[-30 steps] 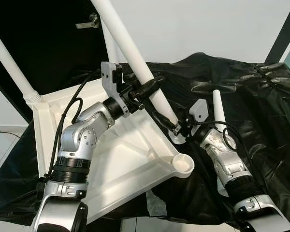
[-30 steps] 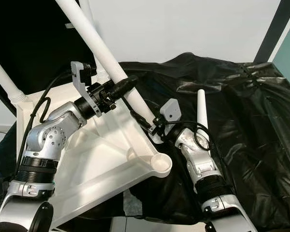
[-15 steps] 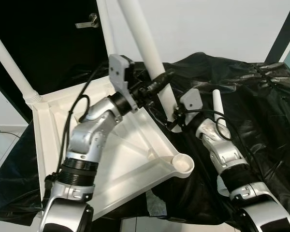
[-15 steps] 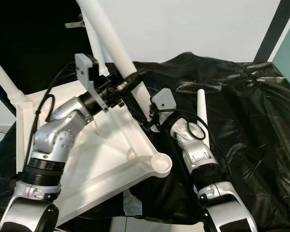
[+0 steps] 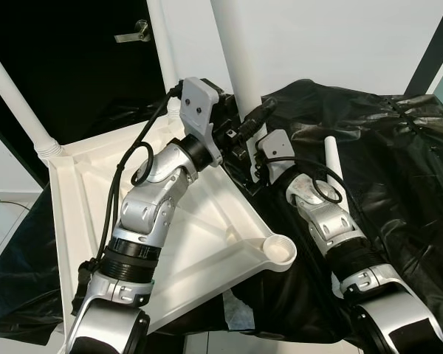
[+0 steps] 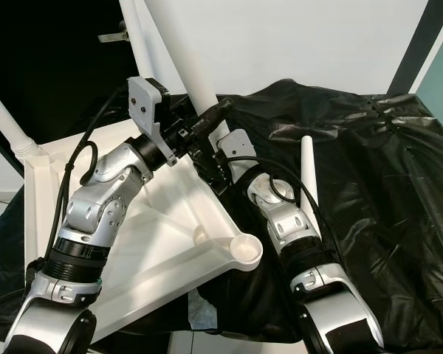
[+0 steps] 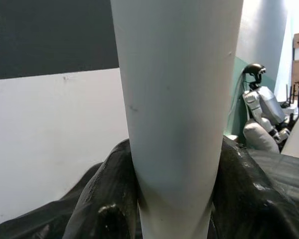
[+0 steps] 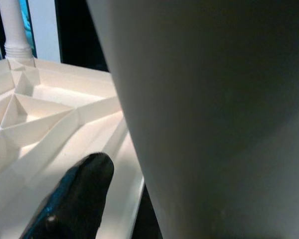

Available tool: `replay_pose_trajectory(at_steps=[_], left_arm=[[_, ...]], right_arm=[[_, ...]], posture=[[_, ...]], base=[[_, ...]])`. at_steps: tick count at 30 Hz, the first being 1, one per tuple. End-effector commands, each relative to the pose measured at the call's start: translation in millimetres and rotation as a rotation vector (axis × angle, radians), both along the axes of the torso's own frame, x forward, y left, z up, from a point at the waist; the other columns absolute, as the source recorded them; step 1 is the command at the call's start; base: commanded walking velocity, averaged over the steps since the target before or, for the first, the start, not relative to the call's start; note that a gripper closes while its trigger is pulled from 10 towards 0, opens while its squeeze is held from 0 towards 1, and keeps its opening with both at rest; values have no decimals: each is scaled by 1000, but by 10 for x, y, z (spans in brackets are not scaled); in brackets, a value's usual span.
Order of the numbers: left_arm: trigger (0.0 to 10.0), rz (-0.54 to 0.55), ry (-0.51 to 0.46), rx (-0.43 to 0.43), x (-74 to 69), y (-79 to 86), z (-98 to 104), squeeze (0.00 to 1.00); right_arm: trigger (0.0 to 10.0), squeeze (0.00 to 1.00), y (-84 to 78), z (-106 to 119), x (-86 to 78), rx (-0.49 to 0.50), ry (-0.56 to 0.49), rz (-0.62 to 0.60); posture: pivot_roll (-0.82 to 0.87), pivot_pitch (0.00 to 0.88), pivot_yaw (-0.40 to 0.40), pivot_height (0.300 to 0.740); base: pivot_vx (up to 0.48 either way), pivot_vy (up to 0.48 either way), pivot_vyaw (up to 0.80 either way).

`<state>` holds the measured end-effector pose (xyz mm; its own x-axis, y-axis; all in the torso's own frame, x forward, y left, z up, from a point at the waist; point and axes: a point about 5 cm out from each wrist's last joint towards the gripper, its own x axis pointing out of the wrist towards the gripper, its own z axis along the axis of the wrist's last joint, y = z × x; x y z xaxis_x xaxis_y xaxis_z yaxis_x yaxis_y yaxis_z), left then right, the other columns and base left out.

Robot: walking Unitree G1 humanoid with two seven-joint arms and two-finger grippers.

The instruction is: Building children table

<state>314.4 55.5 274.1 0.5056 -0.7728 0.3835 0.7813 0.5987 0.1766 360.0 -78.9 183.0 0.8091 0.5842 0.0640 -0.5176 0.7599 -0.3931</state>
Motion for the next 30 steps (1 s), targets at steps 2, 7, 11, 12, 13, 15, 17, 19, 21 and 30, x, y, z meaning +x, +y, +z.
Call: replay_pose_trajectory(at_steps=[2, 7, 11, 12, 13, 15, 17, 19, 21, 30], left_arm=[[10000, -42, -44, 9, -48, -74, 59, 0], [10000, -44, -53, 17, -55, -74, 67, 0], [10000, -46, -44, 22, -42, -76, 57, 0], [10000, -46, -44, 22, -42, -76, 57, 0], [10000, -45, -45, 24, -38, -78, 55, 0], [10000, -44, -46, 26, -31, -81, 52, 0], [10000, -41, -45, 34, -20, -90, 44, 0], [10000, -37, -39, 43, -4, -89, 33, 0], [10000, -37, -39, 43, -4, -89, 33, 0], [10000, -15, -11, 49, 18, -6, -15, 0]], right_arm=[[8392, 0, 45, -1, 18, -26, 11, 4], [0, 0, 32, 14, 11, -47, -18, 12], [549, 0, 28, 60, 4, -63, -69, 17], [549, 0, 28, 60, 4, -63, -69, 17], [235, 0, 26, 68, 2, -64, -76, 19], [0, 0, 23, 78, -1, -65, -89, 17], [0, 0, 20, 79, -11, -61, -96, 21], [0, 0, 14, 92, -30, -36, -98, 24], [0, 0, 14, 92, -30, -36, -98, 24], [10000, 0, -67, 102, 4, 148, 6, -71]], posture=[[-3, 0, 35, 740], [-2, 0, 36, 740], [-5, 0, 42, 740], [-5, 0, 42, 740], [-6, 0, 42, 740], [-8, 0, 44, 740], [-10, 0, 47, 740], [-12, 0, 49, 740], [-12, 0, 49, 740], [-9, 0, 49, 740]], base=[[0, 0, 0], [0, 0, 0], [0, 0, 0], [0, 0, 0], [0, 0, 0], [0, 0, 0], [0, 0, 0], [0, 0, 0], [0, 0, 0], [0, 0, 0]])
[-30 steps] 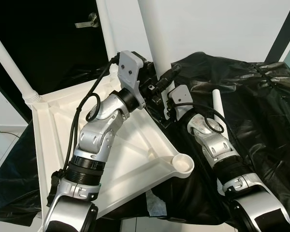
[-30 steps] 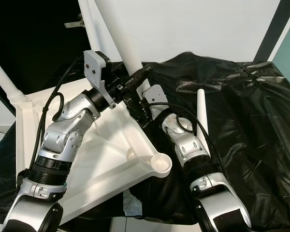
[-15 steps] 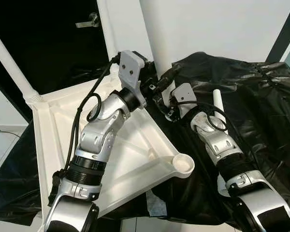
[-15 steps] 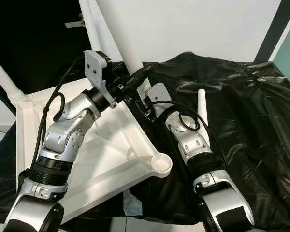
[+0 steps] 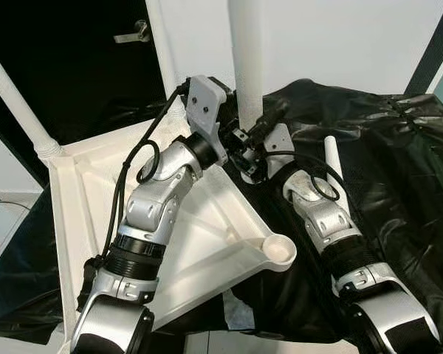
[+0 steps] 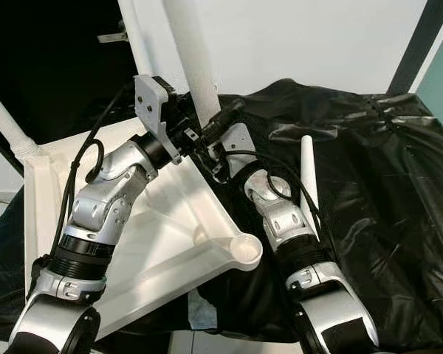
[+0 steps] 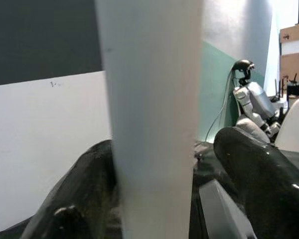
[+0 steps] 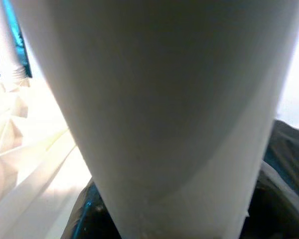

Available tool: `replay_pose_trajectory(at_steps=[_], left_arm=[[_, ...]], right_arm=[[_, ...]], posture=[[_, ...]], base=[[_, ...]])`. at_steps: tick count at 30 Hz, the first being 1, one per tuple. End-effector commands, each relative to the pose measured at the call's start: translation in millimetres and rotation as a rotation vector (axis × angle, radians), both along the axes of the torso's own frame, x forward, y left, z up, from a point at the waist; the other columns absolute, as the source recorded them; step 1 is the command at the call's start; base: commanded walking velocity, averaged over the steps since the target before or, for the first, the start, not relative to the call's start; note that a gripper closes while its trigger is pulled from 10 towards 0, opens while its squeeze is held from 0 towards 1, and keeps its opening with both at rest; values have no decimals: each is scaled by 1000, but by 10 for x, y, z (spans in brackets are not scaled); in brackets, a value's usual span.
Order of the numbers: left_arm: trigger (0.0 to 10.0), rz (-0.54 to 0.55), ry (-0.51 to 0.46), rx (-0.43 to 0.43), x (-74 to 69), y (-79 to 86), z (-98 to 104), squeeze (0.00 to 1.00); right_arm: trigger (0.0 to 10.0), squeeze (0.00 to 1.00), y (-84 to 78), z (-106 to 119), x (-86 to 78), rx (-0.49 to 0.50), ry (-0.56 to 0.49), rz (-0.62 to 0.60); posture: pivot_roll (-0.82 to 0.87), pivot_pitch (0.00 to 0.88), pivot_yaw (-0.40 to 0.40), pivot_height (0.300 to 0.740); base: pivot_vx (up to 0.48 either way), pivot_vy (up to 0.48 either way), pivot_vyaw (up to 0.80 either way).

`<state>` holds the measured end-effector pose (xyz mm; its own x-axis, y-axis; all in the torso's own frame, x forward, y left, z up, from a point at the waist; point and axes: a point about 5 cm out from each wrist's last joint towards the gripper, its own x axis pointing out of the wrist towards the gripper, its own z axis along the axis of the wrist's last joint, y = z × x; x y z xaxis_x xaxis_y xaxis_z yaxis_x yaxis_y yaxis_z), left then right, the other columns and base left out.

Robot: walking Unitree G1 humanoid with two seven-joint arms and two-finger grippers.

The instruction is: Building children table

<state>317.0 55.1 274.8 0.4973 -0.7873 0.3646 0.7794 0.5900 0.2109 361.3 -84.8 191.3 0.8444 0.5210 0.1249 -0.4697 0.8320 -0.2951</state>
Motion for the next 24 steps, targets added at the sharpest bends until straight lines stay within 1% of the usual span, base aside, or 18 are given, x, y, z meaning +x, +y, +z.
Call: replay_pose_trajectory(at_steps=[1, 4, 5, 9, 10, 11, 12, 14, 15, 18, 20, 21, 22, 24], left_arm=[[10000, -12, 17, 12, -9, 9, -32, 0], [10000, 6, 17, -4, -24, 108, -48, 0], [10000, 36, -2, 1, -29, 180, -59, 0], [10000, 52, -1, 6, -29, 236, -85, 0], [10000, 85, 8, 15, -34, 313, -142, 0], [10000, 107, 10, 21, -37, 348, -171, 0], [10000, 107, 10, 21, -37, 348, -171, 0], [10000, 137, 20, 24, -55, 412, -242, 0], [10000, 149, 30, 32, -69, 434, -289, 0], [10000, 161, 42, 44, -88, 458, -343, 0], [10000, 172, 83, 60, -129, 489, -473, 0], [10000, 172, 83, 60, -129, 489, -473, 0], [10000, 176, 98, 64, -142, 499, -514, 0], [10000, 193, 137, 77, -169, 540, -659, 0]], right_arm=[[10000, 0, -13, 23, -8, 45, 2, -18], [10000, 0, -66, 18, 15, 110, 34, -83], [10000, 0, -98, 22, 17, 132, 32, -111], [10000, 0, -113, 21, 8, 148, 37, -123], [10000, 0, -126, 3, -11, 169, 47, -135], [10000, 0, -130, -7, -21, 174, 49, -140], [10000, 0, -130, -7, -21, 174, 49, -140], [10000, 0, -125, -53, -46, 203, 83, -145], [10000, 0, -122, -47, -70, 216, 72, -147], [10000, 0, -119, -33, -99, 229, 57, -151], [10000, 0, -111, -39, -147, 254, 59, -153], [10000, 0, -111, -39, -147, 254, 59, -153], [10000, 0, -109, -48, -161, 261, 66, -154], [10000, 0, -94, -88, -224, 247, 65, -141]], posture=[[-9, 0, 49, 740], [-2, 0, 42, 740], [1, 0, 39, 740], [3, 0, 36, 740], [9, 0, 29, 740], [9, 0, 29, 740], [9, 0, 29, 740], [11, 0, 26, 740], [16, 0, 22, 740], [16, 0, 22, 740], [20, 0, 18, 740], [20, 0, 18, 740], [20, 0, 18, 740], [23, 0, 10, 740]], base=[[0, 0, 0], [0, 0, 0], [0, 0, 0], [0, 0, 0], [0, 0, 0], [0, 0, 0], [0, 0, 0], [0, 0, 0], [0, 0, 0], [0, 0, 0], [0, 0, 0], [0, 0, 0], [0, 0, 0], [0, 0, 0]])
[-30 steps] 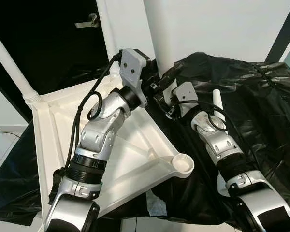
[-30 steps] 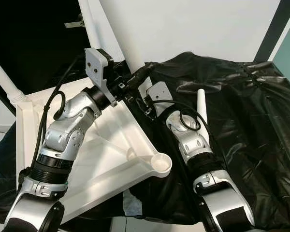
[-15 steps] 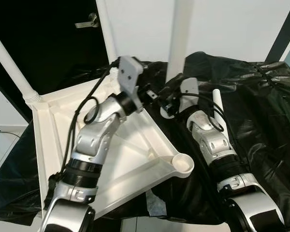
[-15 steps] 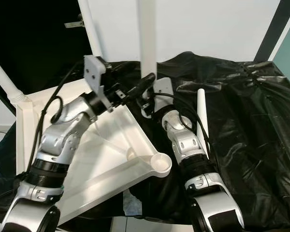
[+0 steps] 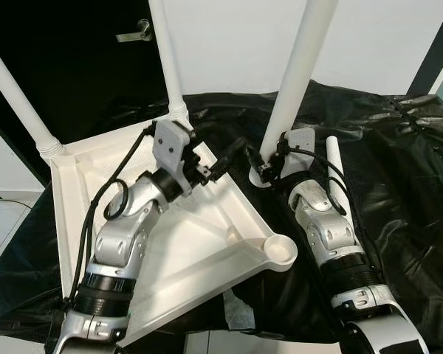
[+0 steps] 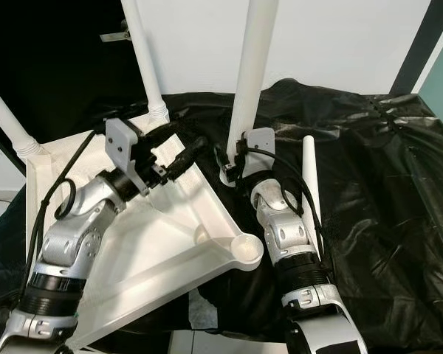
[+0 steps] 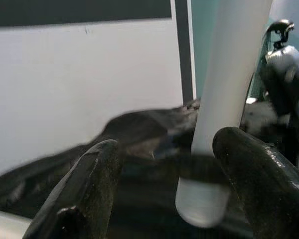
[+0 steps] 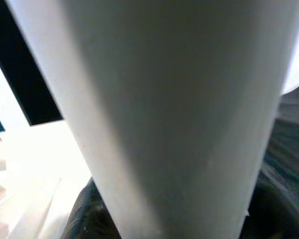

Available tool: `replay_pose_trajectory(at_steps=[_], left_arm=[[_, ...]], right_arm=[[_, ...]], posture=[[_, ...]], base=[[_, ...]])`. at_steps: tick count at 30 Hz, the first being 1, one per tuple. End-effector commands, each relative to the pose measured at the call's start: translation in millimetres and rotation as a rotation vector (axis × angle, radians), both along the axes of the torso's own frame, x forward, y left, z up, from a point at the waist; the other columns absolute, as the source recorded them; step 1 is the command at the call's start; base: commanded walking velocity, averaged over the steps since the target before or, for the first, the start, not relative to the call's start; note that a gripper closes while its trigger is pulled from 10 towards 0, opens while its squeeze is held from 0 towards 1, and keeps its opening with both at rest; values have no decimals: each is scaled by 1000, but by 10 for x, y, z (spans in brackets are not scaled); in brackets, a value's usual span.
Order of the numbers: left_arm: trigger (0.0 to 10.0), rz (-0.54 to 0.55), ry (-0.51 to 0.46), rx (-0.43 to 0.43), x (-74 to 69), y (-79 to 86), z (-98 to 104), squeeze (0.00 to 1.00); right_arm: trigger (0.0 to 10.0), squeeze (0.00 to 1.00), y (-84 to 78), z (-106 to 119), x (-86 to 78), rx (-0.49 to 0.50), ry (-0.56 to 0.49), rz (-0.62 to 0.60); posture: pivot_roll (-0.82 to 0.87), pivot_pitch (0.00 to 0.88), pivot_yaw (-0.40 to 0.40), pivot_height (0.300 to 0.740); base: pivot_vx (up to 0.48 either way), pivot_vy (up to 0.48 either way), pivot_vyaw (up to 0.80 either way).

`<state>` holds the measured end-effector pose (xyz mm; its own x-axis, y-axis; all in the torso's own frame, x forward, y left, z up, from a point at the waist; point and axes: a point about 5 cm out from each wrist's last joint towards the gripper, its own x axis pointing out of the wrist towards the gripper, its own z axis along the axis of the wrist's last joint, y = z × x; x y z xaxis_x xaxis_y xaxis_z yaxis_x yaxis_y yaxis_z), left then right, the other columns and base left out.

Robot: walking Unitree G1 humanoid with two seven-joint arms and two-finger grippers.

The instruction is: Building children table

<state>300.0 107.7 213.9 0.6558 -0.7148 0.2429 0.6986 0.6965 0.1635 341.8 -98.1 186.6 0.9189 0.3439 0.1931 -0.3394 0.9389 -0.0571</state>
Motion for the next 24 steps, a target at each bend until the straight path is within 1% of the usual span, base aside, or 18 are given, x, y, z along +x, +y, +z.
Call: replay_pose_trajectory(at_steps=[1, 2, 3, 4, 6, 10, 11, 13, 16, 19, 23, 24], left_arm=[[10000, 44, 32, 21, -11, 35, -124, 0], [10000, 44, 32, 21, -11, 35, -124, 0], [10000, 53, 54, 29, -25, 58, -202, 0], [10000, 53, 54, 29, -25, 58, -202, 0], [10000, 70, 83, 43, -62, 99, -310, 0], [10000, 78, 96, 47, -86, 121, -351, 0], [10000, 83, 95, 57, -107, 144, -375, 0], [10000, 98, 99, 90, -143, 190, -431, 0], [10000, 107, 106, 106, -163, 224, -472, 0], [10000, 109, 109, 127, -191, 271, -511, 0], [10000, 108, 107, 137, -202, 282, -519, 0], [10000, 95, 107, 156, -219, 288, -535, 0]], right_arm=[[10000, 0, 40, -60, -59, -4, 16, 20], [10000, 0, 40, -60, -59, -4, 16, 20], [10000, 0, 40, -88, -90, -5, 25, 28], [10000, 0, 40, -88, -90, -5, 25, 28], [10000, 0, 20, -117, -151, -10, 26, 31], [10000, 0, 9, -119, -190, -10, 24, 33], [10000, 0, 8, -109, -221, -13, 9, 41], [10000, 0, 14, -57, -300, -20, -63, 59], [10000, 0, 25, -54, -361, -25, -88, 73], [10000, 0, 40, -110, -455, -38, -78, 98], [10000, 0, 43, -135, -488, -48, -68, 105], [10000, 0, 42, -150, -506, -53, -62, 110]], posture=[[23, 0, 10, 740], [23, 0, 10, 740], [23, 0, 10, 740], [23, 0, 10, 740], [22, 0, 6, 740], [21, 0, 6, 740], [19, 0, 7, 740], [22, 0, 8, 740], [22, 0, 7, 740], [27, 0, 1, 740], [27, 0, 1, 740], [29, 0, -1, 740]], base=[[0, 0, 0], [0, 0, 0], [0, 0, 0], [0, 0, 0], [0, 0, 0], [0, 0, 0], [0, 0, 0], [0, 0, 0], [0, 0, 0], [0, 0, 0], [0, 0, 0], [0, 0, 0]])
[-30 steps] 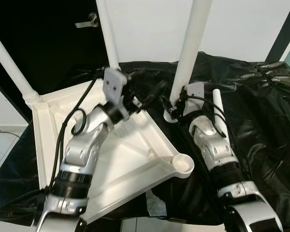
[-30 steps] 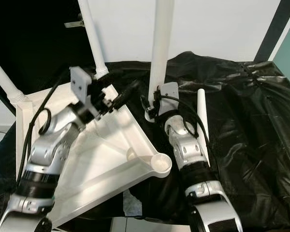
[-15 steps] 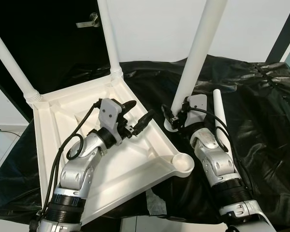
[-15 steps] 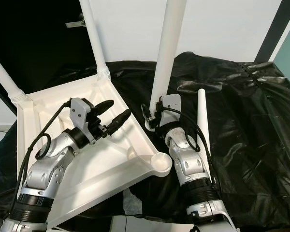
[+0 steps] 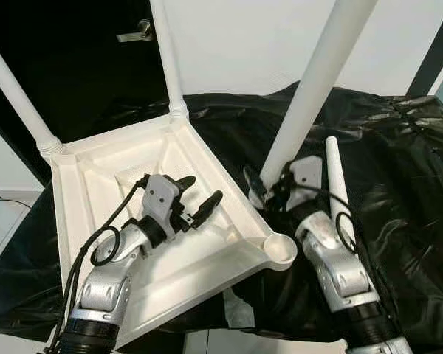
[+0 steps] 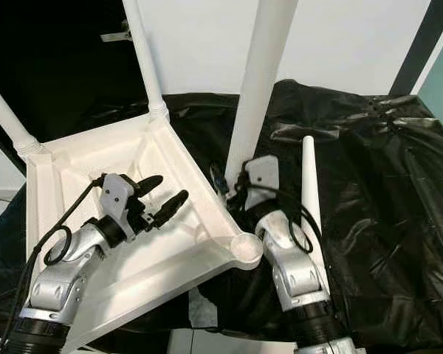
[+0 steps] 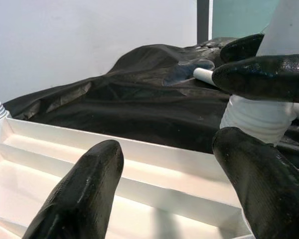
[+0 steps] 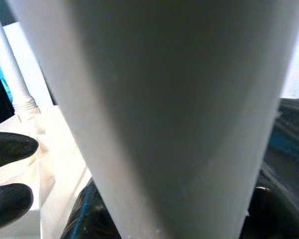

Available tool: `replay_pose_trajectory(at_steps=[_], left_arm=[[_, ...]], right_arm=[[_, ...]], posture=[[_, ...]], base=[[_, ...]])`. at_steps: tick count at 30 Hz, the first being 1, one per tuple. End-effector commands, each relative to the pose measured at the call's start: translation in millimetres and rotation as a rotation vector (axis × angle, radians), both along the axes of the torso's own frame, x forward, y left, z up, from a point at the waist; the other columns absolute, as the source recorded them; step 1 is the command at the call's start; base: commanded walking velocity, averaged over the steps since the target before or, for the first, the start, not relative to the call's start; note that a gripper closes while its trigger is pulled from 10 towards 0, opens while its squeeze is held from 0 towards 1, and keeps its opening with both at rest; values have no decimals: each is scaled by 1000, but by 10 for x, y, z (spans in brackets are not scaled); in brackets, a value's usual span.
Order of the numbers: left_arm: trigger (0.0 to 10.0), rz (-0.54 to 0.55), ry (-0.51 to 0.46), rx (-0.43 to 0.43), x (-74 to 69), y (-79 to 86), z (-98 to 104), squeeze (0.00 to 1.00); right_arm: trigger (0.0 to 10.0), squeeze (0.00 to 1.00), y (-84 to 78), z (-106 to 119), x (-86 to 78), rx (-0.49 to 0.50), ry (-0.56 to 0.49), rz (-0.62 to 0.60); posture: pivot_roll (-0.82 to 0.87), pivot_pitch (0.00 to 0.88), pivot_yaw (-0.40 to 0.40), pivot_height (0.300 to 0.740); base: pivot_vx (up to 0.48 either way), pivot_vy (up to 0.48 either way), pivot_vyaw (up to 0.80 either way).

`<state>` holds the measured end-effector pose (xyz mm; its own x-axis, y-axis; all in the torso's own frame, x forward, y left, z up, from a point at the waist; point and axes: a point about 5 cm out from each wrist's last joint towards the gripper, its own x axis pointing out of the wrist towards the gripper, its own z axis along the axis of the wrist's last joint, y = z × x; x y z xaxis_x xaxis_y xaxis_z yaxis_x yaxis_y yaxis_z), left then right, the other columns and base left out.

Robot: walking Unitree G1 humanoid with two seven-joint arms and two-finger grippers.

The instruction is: Building children table

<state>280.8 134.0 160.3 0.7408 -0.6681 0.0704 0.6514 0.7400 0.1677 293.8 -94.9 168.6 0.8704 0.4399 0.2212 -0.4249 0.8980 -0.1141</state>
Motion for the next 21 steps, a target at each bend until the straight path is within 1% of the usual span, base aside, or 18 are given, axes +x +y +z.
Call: replay_pose_trajectory(at_steps=[1, 3, 5, 8, 9, 10, 11, 12, 16, 17, 21], left_arm=[[10000, -13, -14, 47, -39, 29, -10, 0], [10000, -42, -9, 60, -79, 37, -26, 0], [10000, -112, 13, 58, -160, 36, -30, 0], [10000, -139, 21, 58, -192, 34, -32, 0], [10000, -224, 78, 99, -298, 33, -98, 0], [10000, -224, 78, 99, -298, 33, -98, 0], [10000, -289, 124, 127, -382, 33, -147, 0], [10000, -381, 187, 155, -502, 31, -209, 0], [10000, -421, 212, 184, -556, 36, -235, 0], [10000, -464, 255, 210, -624, 48, -274, 0], [10000, -488, 278, 240, -667, 67, -304, 0]], right_arm=[[10000, 0, 9, 23, -39, -15, -8, 16], [10000, 0, -2, 1, -62, -20, 4, 18], [10000, 0, -23, -5, -74, -25, 4, 10], [10000, 0, -31, -4, -84, -28, 2, 7], [10000, 0, -70, -11, -81, -31, 8, -2], [10000, 0, -70, -11, -81, -31, 8, -2], [10000, 0, -98, -16, -78, -34, 12, -9], [10000, 0, -132, -15, -74, -39, 14, -17], [10000, 0, -137, -9, -79, -42, 15, -18], [10000, 0, -141, -13, -89, -46, 17, -17], [10000, 0, -146, -23, -99, -52, 22, -18]], posture=[[29, 0, -1, 740], [28, 0, -2, 740], [27, 0, -2, 740], [27, 0, -2, 740], [28, 0, -3, 740], [28, 0, -3, 740], [28, 0, -3, 740], [28, 0, -3, 740], [27, 0, -3, 740], [27, 0, -3, 740], [27, 0, -3, 740]], base=[[0, 0, 0], [0, 0, 0], [0, 0, 0], [0, 0, 0], [0, 0, 0], [0, 0, 0], [0, 0, 0], [0, 0, 0], [0, 0, 0], [0, 0, 0], [0, 0, 0]])
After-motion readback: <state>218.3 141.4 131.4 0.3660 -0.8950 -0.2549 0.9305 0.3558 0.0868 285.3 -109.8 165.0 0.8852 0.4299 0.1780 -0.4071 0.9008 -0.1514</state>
